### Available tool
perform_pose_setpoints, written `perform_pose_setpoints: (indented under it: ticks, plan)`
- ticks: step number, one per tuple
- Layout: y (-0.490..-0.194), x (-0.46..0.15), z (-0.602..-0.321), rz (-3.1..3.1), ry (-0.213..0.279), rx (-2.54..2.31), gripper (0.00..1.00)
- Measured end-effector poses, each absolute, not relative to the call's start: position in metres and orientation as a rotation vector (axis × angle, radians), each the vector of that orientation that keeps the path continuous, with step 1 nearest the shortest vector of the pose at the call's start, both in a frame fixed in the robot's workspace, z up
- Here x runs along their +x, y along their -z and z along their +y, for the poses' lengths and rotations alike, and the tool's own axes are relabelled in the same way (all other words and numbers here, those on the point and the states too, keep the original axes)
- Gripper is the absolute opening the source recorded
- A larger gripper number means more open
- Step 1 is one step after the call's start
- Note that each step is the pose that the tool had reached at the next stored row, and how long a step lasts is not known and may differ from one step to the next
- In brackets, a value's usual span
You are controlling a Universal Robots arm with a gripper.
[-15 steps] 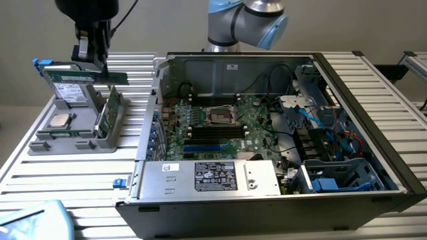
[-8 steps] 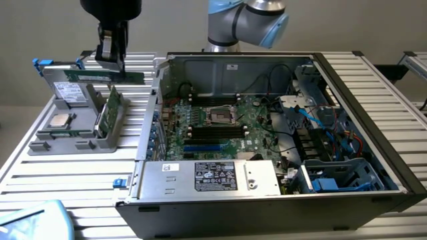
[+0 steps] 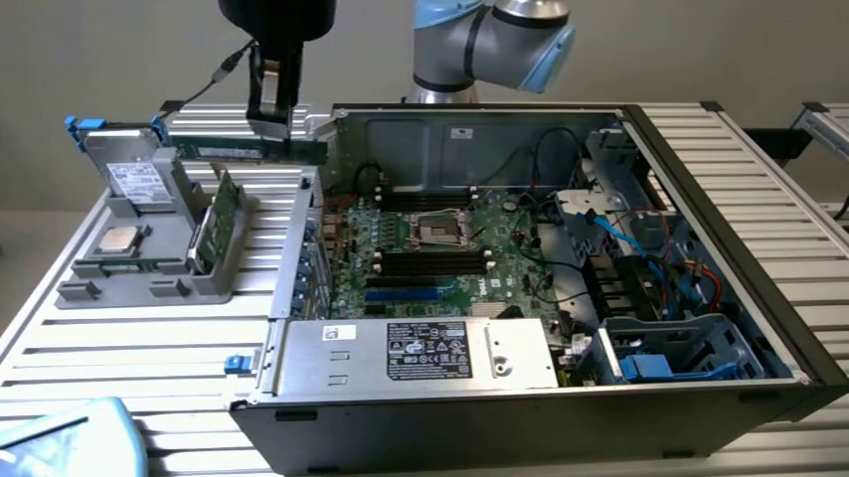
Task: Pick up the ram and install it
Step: 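Pick up the ram and move it above insertion slot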
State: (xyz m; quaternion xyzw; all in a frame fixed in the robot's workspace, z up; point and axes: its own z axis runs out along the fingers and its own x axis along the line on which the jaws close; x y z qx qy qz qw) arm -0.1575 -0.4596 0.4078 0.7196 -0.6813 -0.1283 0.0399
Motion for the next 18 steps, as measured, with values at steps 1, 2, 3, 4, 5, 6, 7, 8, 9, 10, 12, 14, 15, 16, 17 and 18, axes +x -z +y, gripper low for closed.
perform_pose_setpoints:
  ticks: [1,2,3,4,5,6,7,8,9,10,12,14,15,16,17,18]
  plan:
    - [-0.408,-0.153,-0.460,-2.088,0.394,2.205,0.13]
    - [-0.408,-0.149,-0.460,-2.088,0.395,2.205,0.13]
    - [-0.408,-0.144,-0.460,-2.088,0.396,2.206,0.13]
    - [-0.408,-0.139,-0.460,-2.088,0.396,2.206,0.13]
    - [-0.408,-0.135,-0.460,-2.089,0.397,2.207,0.13]
    - [-0.408,-0.130,-0.460,-2.089,0.398,2.207,0.13]
    - [-0.408,-0.126,-0.460,-2.089,0.398,2.207,0.13]
    - [-0.408,-0.121,-0.460,-2.089,0.399,2.208,0.13]
    - [-0.408,-0.117,-0.460,-2.089,0.400,2.208,0.13]
    - [-0.408,-0.112,-0.460,-2.089,0.400,2.208,0.13]
    - [-0.408,-0.103,-0.460,-2.090,0.402,2.209,0.13]
    - [-0.408,-0.094,-0.460,-2.090,0.403,2.210,0.13]
    - [-0.408,-0.089,-0.460,-2.090,0.404,2.210,0.13]
    - [-0.408,-0.085,-0.460,-2.090,0.404,2.210,0.13]
    - [-0.408,-0.081,-0.460,-2.090,0.405,2.210,0.13]
    - [-0.408,-0.076,-0.460,-2.090,0.406,2.211,0.13]
